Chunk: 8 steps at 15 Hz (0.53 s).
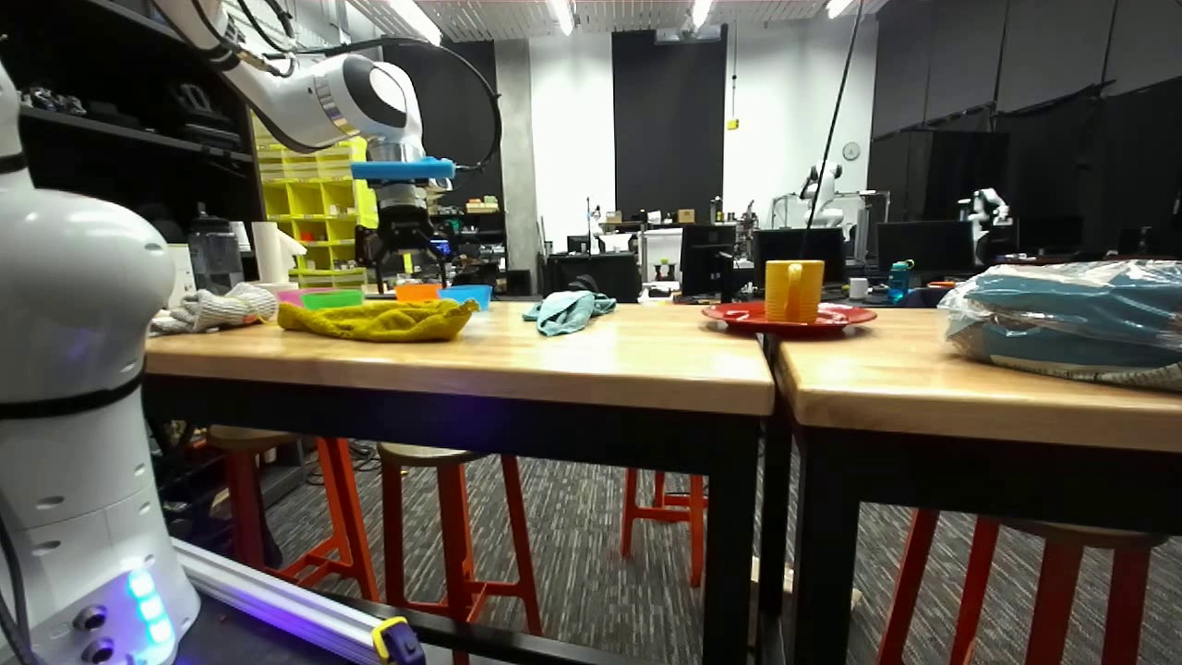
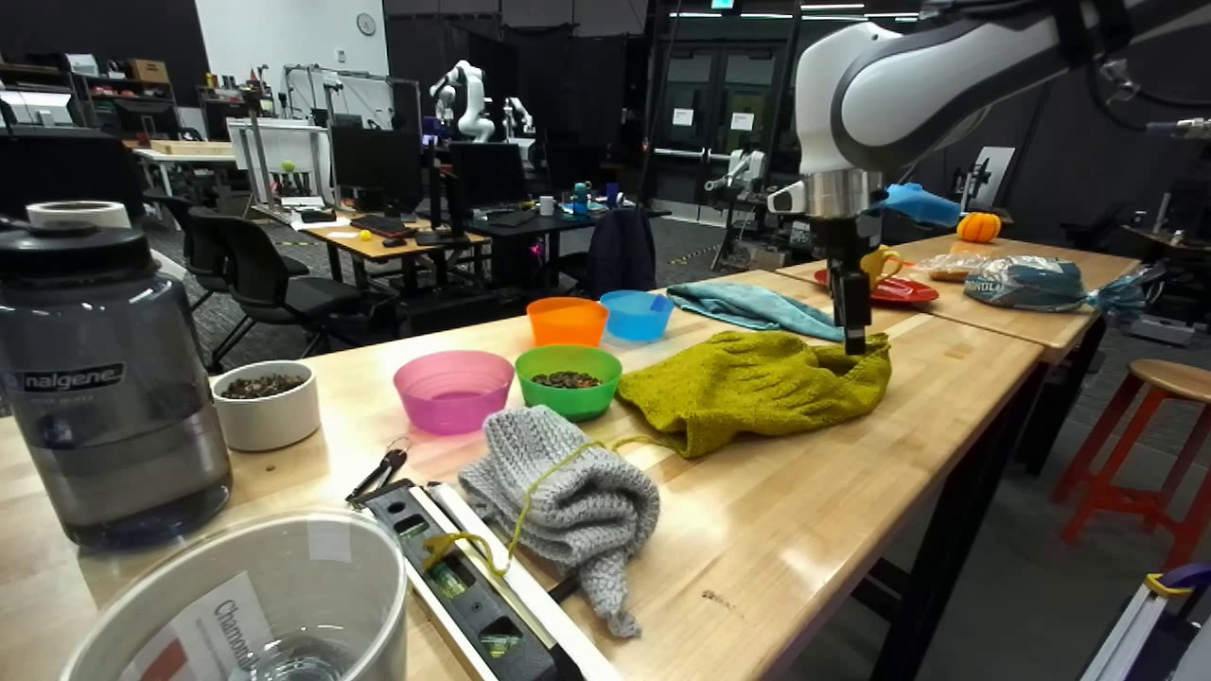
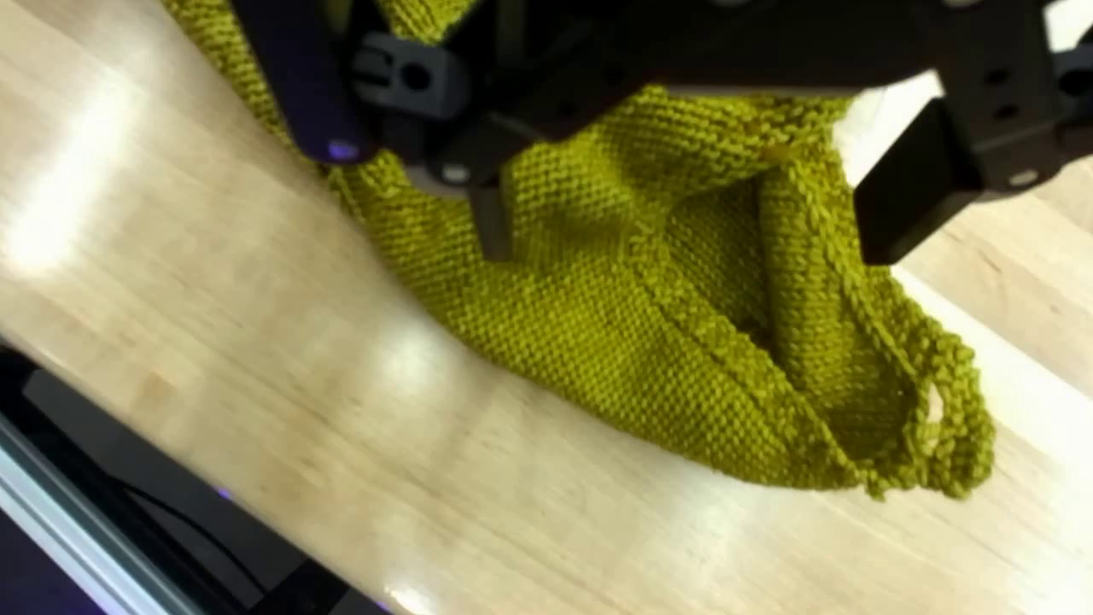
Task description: Unfold the yellow cloth and move it to the left.
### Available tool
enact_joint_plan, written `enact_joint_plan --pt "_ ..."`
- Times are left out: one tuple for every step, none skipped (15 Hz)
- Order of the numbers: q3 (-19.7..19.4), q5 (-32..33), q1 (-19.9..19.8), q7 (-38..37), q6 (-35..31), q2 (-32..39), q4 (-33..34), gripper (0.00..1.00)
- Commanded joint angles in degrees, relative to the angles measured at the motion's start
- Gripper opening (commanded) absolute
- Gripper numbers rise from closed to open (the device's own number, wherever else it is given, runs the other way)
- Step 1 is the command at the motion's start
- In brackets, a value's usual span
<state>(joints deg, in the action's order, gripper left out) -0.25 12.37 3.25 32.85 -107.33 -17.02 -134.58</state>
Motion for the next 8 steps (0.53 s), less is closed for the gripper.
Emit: enact_joint_plan --pt "-1.99 0.50 -0.42 0.60 -3.83 -1.72 -2.91 1.00" --pt "-2.47 0.73 -0.57 0.59 -5.26 -1.58 -3.51 1.00" --pt "-3.01 0.65 -0.65 0.92 -6.90 -1.53 -4.16 1.00" --pt "-3.37 1.02 -0.81 0.92 -8.31 -1.45 -4.73 1.00" --pt "-3.60 1.53 -1.04 0.73 -9.45 -1.26 -5.16 1.00" --pt "-3.83 1.82 -1.23 0.68 -10.37 -1.10 -5.48 1.00" --pt "-4.06 2.18 -1.46 0.64 -11.20 -0.87 -5.75 1.00" --pt "-4.28 2.59 -1.68 0.67 -12.05 -0.62 -5.93 1.00"
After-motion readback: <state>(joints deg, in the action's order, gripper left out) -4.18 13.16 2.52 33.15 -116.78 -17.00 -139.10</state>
